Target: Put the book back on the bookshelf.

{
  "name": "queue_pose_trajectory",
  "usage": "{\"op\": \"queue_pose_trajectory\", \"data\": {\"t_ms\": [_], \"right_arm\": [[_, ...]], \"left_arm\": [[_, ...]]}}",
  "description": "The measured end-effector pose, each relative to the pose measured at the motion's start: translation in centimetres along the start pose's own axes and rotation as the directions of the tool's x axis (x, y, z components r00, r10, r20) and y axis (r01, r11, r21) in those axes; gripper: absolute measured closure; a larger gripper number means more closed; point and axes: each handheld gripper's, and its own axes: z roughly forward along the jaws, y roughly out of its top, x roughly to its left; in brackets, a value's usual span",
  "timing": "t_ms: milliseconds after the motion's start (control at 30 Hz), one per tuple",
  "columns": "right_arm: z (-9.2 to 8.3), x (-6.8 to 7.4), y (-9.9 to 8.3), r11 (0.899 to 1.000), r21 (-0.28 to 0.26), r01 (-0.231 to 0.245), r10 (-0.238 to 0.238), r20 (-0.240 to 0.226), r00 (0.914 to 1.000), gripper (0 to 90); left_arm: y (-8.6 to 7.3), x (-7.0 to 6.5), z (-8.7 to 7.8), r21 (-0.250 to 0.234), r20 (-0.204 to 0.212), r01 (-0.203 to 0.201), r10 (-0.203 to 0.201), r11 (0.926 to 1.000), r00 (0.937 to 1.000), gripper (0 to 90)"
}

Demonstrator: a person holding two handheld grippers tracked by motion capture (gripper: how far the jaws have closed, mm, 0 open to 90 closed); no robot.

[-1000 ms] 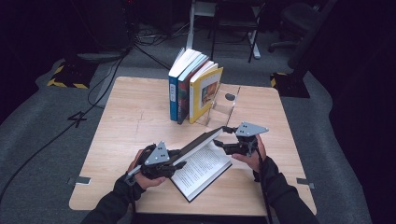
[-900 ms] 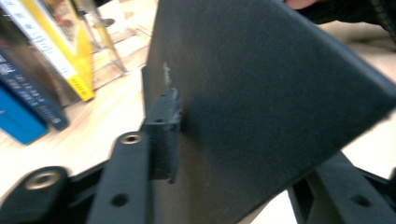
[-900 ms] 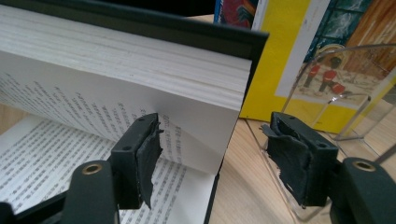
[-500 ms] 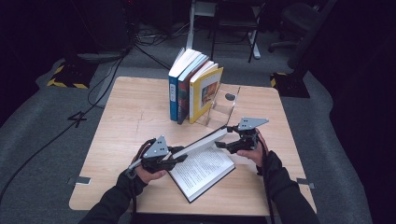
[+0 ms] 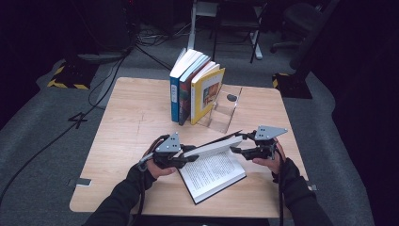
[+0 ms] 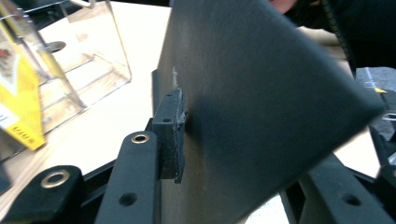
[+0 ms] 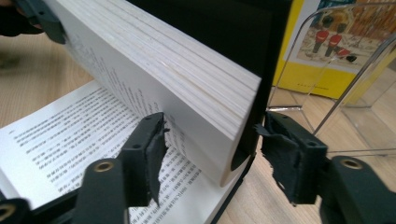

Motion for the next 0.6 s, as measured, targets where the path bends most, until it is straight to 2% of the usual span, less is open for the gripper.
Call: {"op": "queue_pose_trajectory", "data": {"t_ms": [33, 67, 100, 133, 167, 267, 300, 367, 400, 467, 500, 533, 600], "right_arm": [[-0.1, 0.1, 0.0, 1.0, 0.002, 0.003, -0.003, 0.003, 1.0, 45.2], [-0.4, 0.5, 0.1, 1.0, -0.017, 0.022, -0.023, -0.05, 0.9985, 62.5], [-0.4, 0.5, 0.1, 1.0, -0.017, 0.022, -0.023, -0.05, 0.9985, 62.5], [-0.5, 0.9, 0.2, 0.999, -0.023, 0.042, -0.043, -0.039, 0.9983, 63.5], [-0.5, 1.3, 0.4, 0.998, -0.004, 0.06, -0.06, -0.031, 0.9977, 64.7], [-0.4, 1.7, 0.6, 0.997, 0.01, 0.082, -0.081, -0.04, 0.9959, 67.1], [-0.3, 1.8, 0.6, 0.997, 0.006, 0.081, -0.081, -0.044, 0.9958, 65.3], [-0.2, 1.9, 0.7, 0.997, 0.002, 0.079, -0.079, -0.013, 0.9968, 52.2], [-0.2, 1.9, 0.8, 0.997, 0.007, 0.077, -0.077, 0.002, 0.997, 49.4], [-0.3, 1.6, 0.6, 0.998, 0.005, 0.062, -0.062, 0.0, 0.9981, 46.2], [-0.3, 1.6, 0.4, 0.999, 0.0, 0.047, -0.047, 0.016, 0.9988, 39.1], [-0.2, 1.4, 0.3, 0.999, -0.001, 0.032, -0.032, 0.038, 0.9988, 35.8], [-0.2, 1.4, 0.2, 1.0, -0.009, 0.026, -0.025, 0.053, 0.9983, 32.3]], "left_arm": [[0.0, 0.1, -0.1, 0.001, -0.008, -0.002, 0.002, 1.0, 1.0, 60.4], [0.0, 0.3, -0.3, 0.005, -0.016, 0.012, -0.012, 0.9999, 0.9998, 60.0], [-0.1, 0.5, -0.6, 0.006, -0.016, 0.034, -0.034, 0.9994, 0.9993, 60.0], [0.0, 0.7, -0.9, 0.011, -0.017, 0.049, -0.049, 0.9988, 0.9987, 59.8], [0.0, 0.9, -1.2, -0.004, -0.015, 0.058, -0.058, 0.9983, 0.9982, 60.2], [0.0, 1.2, -2.1, -0.002, -0.025, 0.059, -0.059, 0.9983, 0.9979, 63.2], [-0.1, 1.3, -2.2, -0.001, -0.021, 0.063, -0.063, 0.998, 0.9978, 65.2], [0.0, 1.1, -2.3, 0.014, -0.022, 0.034, -0.034, 0.9993, 0.9992, 67.5], [0.0, 1.0, -2.3, 0.017, -0.019, 0.025, -0.024, 0.9996, 0.9995, 68.2], [0.0, 0.8, -2.4, 0.018, -0.006, 0.0, 0.0, 0.9998, 1.0, 68.9], [-0.1, 0.7, -2.5, 0.018, 0.008, -0.01, 0.01, 0.9998, 0.9999, 68.7], [-0.1, 0.6, -2.6, 0.019, 0.009, -0.014, 0.014, 0.9997, 0.9999, 68.5], [-0.3, 0.5, -2.8, 0.016, 0.026, -0.015, 0.014, 0.9998, 0.9996, 68.4]]}}
